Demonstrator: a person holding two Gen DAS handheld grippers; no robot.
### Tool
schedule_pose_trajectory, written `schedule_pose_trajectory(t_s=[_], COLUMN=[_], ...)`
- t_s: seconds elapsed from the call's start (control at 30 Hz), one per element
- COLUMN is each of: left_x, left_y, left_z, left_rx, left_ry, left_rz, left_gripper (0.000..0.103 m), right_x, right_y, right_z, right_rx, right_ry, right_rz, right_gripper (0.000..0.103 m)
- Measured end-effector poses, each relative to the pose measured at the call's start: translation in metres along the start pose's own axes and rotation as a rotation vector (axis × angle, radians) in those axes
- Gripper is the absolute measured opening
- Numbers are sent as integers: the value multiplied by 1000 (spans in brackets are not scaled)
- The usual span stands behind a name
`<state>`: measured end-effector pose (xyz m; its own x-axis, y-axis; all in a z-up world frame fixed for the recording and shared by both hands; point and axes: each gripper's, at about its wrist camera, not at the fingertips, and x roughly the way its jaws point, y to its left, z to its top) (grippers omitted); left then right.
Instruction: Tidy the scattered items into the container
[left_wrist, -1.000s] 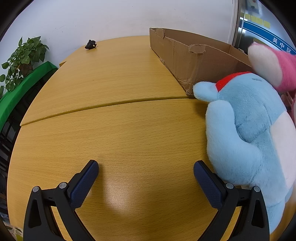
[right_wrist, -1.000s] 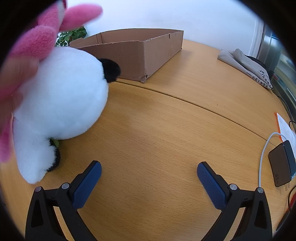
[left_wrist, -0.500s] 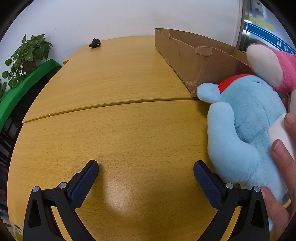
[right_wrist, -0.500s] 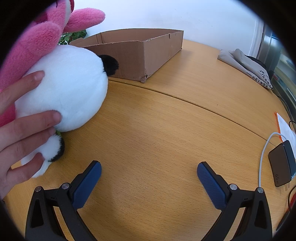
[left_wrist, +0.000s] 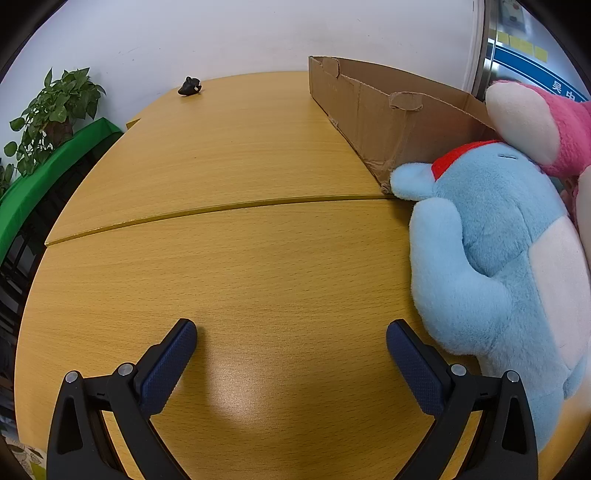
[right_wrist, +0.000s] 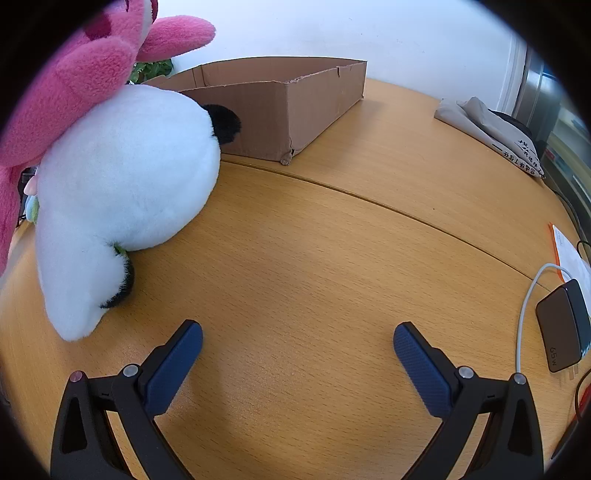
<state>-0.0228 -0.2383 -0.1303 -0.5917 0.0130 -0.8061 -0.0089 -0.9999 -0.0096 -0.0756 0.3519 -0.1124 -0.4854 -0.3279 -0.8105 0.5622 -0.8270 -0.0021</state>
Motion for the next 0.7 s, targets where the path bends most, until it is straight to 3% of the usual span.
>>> schedule_pose_trajectory(t_s=[0.7], left_x=[0], left_y=[0], left_z=[0], left_rx=[0], left_ry=[0], left_rz=[1], left_gripper=[103], right_x=[-1], right_y=[1], right_z=[1], right_rx=[18], right_ry=[1], right_rz=[-13], right_gripper=[103])
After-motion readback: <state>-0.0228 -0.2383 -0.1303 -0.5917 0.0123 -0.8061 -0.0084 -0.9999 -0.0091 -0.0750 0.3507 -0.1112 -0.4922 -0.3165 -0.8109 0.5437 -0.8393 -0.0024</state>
